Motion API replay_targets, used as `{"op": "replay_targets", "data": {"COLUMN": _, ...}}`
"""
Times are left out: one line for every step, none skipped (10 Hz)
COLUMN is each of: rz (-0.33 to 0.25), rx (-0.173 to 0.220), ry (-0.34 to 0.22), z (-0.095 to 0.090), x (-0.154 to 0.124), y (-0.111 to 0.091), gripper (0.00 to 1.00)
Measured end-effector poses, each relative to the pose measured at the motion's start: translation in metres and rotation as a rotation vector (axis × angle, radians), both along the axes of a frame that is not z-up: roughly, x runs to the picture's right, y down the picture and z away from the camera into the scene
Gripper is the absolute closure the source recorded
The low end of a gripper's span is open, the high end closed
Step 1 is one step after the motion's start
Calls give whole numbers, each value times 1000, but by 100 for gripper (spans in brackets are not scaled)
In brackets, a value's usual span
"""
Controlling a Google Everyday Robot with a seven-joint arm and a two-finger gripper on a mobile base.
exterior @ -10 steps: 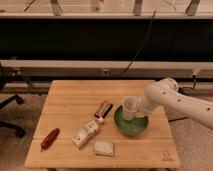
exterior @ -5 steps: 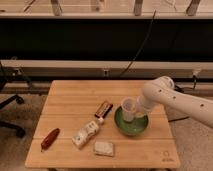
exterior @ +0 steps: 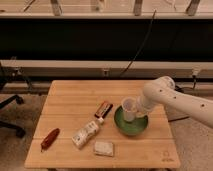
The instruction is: Place the ceramic cup in the ceramic bowl
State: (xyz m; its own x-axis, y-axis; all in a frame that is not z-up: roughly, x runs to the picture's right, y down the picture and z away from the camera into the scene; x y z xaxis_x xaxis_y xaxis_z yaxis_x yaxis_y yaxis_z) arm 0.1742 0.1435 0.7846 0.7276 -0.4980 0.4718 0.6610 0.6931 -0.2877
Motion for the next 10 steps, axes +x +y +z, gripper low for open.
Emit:
{"op": "replay_targets", "data": {"rz": 2, "rx": 1, "ry": 0, "z": 0, "x": 1, "y": 0, "gripper": 20}}
{"op": "replay_targets", "data": {"rz": 2, "rx": 2, "ry": 1, "z": 0, "x": 2, "y": -1, "gripper": 20}}
{"op": "replay_targets", "data": {"rz": 2, "rx": 3, "ry": 0, "z": 1, "x": 2, "y": -1, "gripper": 20}}
{"op": "replay_targets", "data": {"rz": 1, "rx": 3, "ry": 0, "z": 1, "x": 2, "y": -1, "gripper": 20}}
{"op": "replay_targets", "data": {"rz": 1, "rx": 3, "ry": 0, "z": 1, "x": 3, "y": -1, "gripper": 20}}
{"op": "replay_targets", "data": {"rz": 2, "rx": 5, "ry": -1, "z": 1, "x": 3, "y": -3, "gripper": 20}}
{"op": "replay_targets", "data": {"rz": 2, "rx": 6, "ry": 0, "z": -1, "x": 4, "y": -6, "gripper": 20}}
{"op": "replay_targets", "data": {"rz": 2, "rx": 7, "ry": -1, "z": -1, "x": 5, "y": -7, "gripper": 20}}
{"op": "replay_targets", "data": {"rz": 2, "rx": 6, "ry": -1, "z": -1, "x": 5, "y": -7, "gripper": 20}}
{"op": "replay_targets", "data": {"rz": 1, "rx": 5, "ry": -1, "z": 0, "x": 5, "y": -6, "gripper": 20}}
